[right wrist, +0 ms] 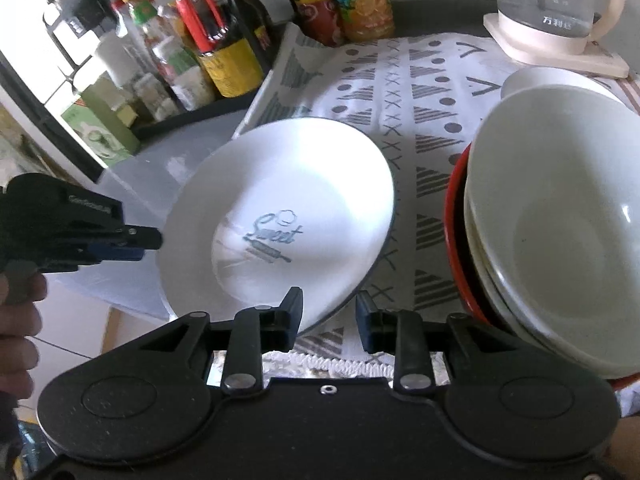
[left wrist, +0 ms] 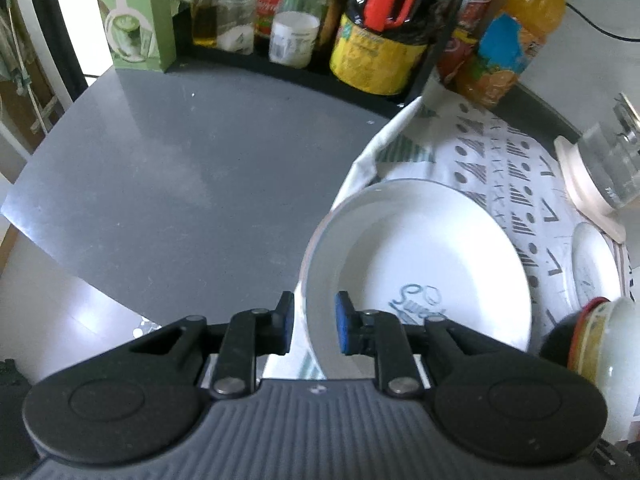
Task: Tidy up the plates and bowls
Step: 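Lower the 'Sweet' plate onto the flower plate and open both grippers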
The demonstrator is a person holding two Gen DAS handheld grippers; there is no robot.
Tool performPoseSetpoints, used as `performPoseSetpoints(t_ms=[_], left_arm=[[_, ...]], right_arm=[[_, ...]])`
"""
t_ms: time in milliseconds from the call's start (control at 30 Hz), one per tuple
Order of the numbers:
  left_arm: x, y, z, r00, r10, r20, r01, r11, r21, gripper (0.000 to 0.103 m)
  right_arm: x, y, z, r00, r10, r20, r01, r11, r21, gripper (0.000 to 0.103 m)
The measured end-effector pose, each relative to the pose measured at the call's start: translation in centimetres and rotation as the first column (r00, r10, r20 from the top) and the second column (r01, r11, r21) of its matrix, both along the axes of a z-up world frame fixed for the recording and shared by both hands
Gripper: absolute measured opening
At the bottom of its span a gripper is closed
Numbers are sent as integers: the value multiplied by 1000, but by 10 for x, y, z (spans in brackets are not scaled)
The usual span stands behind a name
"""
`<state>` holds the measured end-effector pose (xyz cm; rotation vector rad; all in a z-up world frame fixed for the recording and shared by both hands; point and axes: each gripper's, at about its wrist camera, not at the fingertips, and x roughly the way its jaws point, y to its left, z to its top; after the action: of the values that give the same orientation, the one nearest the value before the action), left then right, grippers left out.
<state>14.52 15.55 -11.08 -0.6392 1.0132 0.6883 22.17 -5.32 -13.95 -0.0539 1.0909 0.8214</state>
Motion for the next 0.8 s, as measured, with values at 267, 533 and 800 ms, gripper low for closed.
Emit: performPoseSetpoints(t_ms=[267, 533, 800], left_arm=[[4, -32, 36, 999, 23, 47, -24, 999, 23, 59], [20, -66, 56, 996, -42, 75, 39, 999, 37, 65], [67, -92, 59, 980, -144, 137, 142, 990, 25, 65]], right_arm=[[4, -37, 45, 997, 36, 65, -44, 992, 121, 46], [32, -88, 62, 994, -84, 71, 69, 979, 191, 51], [72, -134, 55, 969, -239, 57, 223, 952, 209, 51]])
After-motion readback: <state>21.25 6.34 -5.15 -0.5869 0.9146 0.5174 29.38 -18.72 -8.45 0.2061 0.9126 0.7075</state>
